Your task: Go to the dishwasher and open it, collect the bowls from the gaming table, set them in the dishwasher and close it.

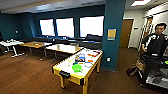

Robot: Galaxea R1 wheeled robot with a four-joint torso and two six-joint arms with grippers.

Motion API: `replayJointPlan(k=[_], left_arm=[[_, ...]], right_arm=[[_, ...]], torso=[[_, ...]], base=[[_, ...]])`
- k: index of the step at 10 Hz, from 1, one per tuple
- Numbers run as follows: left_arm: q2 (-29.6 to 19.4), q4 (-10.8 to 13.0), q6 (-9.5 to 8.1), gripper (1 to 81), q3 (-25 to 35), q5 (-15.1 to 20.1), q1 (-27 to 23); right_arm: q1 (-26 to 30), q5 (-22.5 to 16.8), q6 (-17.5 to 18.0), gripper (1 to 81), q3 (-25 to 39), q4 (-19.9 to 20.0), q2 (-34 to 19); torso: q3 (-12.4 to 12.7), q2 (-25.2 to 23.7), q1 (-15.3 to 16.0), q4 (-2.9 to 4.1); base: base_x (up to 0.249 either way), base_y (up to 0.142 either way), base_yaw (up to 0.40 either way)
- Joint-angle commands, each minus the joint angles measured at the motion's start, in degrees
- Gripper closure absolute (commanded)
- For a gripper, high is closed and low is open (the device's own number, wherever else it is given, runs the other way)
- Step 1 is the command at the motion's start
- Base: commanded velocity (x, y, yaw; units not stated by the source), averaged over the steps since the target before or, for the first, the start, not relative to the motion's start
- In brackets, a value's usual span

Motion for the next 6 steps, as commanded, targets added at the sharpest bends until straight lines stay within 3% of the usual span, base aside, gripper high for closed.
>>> replayJointPlan(k=[1,6], left_arm=[[-0.3,0.2,-0.2,1.0,0.2,2.6,-3.5],[-0.3,-0.1,-0.11,1.0,0.2,2.6,-3.4]], right_arm=[[3.8,-3.4,-0.2,1.0,-0.2,0.0,-0.4],[3.8,-3.4,-0.2,1.0,-0.2,0.0,-0.4]], torso=[[0.0,0.0,0.0,0.0],[0.0,0.0,0.0,0.0]], base=[[0.0,0.0,-0.268],[0.0,0.0,-0.259]])
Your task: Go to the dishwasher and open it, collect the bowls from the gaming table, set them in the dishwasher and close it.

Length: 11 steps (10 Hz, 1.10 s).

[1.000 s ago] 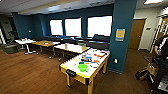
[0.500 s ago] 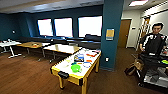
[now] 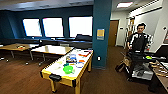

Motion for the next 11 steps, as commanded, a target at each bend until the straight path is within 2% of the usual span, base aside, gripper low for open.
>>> replayJointPlan(k=[1,2,11], left_arm=[[-0.4,-0.1,-0.13,1.0,0.2,2.6,-3.5],[-0.2,-0.1,-0.13,1.0,0.2,2.6,-3.5],[0.0,-0.3,-0.13,1.0,0.2,2.5,-3.5]], right_arm=[[3.8,-3.4,-0.2,1.0,-0.2,0.0,-0.4],[3.8,-3.4,-0.2,1.0,-0.2,0.0,-0.4],[3.8,-3.4,-0.2,1.0,-0.2,0.0,-0.4]], torso=[[0.0,0.0,0.0,0.0],[0.0,0.0,0.0,0.0],[0.0,0.0,0.0,0.0]], base=[[0.0,0.0,-0.247],[0.0,-0.156,0.0],[0.0,0.0,0.0]])
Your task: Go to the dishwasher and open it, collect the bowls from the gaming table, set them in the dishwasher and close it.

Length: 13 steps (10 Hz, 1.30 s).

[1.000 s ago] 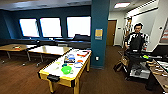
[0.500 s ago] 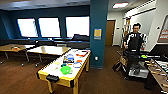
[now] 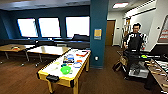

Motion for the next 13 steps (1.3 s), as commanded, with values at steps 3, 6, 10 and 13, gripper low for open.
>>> replayJointPlan(k=[3,6,10,13], left_arm=[[-0.5,-0.2,-0.13,1.0,0.2,2.5,-3.5],[-0.5,-0.2,-0.13,1.0,0.2,2.5,-3.5],[-0.5,-0.2,-0.13,1.0,0.2,2.5,-3.5],[-0.5,-0.2,-0.13,1.0,0.2,2.5,-3.5]], right_arm=[[3.8,-3.4,-0.2,1.0,-0.2,0.0,-0.3],[3.8,-3.4,-0.2,1.0,-0.2,0.0,-0.4],[3.9,-3.4,-0.2,1.0,-0.3,0.0,-0.4],[3.8,-3.4,-0.2,1.0,-0.3,0.0,-0.4]], torso=[[0.0,0.0,0.0,0.0],[0.0,0.0,0.0,0.0],[0.0,0.0,0.0,0.0],[0.0,0.0,0.0,0.0]], base=[[0.0,0.089,0.0],[0.0,0.103,0.0],[0.0,0.105,0.0],[0.0,0.106,0.0]])
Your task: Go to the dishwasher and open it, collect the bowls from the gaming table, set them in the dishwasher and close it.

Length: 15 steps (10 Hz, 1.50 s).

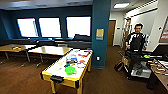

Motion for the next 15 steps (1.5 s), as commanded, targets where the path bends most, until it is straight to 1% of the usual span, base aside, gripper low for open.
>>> replayJointPlan(k=[1,10,15], left_arm=[[-0.6,-0.2,-0.13,1.0,0.1,2.6,-3.5],[-0.6,0.2,-0.04,1.0,0.1,2.5,-3.6],[-0.6,0.2,-0.04,1.0,0.1,2.5,-3.5]], right_arm=[[3.8,-3.5,-0.2,1.0,-0.2,0.0,-0.4],[3.9,-3.5,-0.2,1.0,-0.3,0.0,-0.4],[3.9,-3.5,-0.2,1.0,-0.3,0.0,-0.4]], torso=[[0.0,0.0,0.0,0.0],[0.0,0.0,0.0,0.0],[0.0,0.0,0.0,0.0]], base=[[0.0,0.12,0.0],[0.0,0.124,0.0],[0.086,0.124,0.0]])
